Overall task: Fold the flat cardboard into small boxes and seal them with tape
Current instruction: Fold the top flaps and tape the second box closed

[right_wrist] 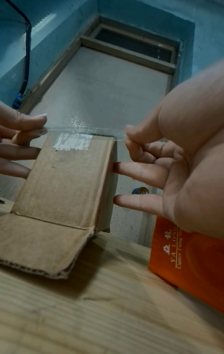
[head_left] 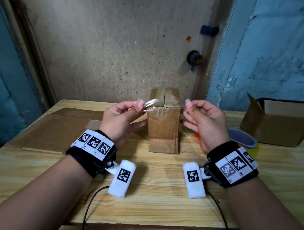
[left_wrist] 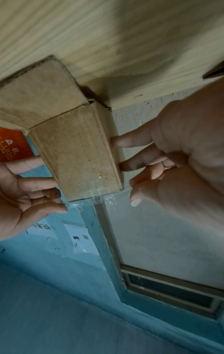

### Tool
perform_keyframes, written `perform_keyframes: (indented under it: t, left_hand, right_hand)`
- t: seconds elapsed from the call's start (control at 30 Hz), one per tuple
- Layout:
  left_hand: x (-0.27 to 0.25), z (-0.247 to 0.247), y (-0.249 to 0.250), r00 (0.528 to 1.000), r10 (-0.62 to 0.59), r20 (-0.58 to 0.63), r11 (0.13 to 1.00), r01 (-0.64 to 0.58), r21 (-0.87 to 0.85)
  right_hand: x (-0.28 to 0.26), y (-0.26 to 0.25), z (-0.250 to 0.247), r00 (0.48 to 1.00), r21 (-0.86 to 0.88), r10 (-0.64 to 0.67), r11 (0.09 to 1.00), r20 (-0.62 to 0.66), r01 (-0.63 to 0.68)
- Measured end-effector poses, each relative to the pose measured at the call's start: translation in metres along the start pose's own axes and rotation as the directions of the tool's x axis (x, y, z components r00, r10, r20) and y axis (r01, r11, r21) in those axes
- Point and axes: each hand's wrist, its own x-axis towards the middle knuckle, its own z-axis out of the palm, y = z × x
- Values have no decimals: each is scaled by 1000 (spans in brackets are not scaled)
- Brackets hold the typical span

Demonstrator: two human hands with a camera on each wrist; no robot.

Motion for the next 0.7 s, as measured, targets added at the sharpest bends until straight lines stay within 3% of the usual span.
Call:
perform_keyframes:
  t: [0.7]
  left_hand:
    - [9,4,-4,993,-102,-64,994,99,-39]
  right_hand:
    - [-2,1,5,998,17,57,998,-24,-57]
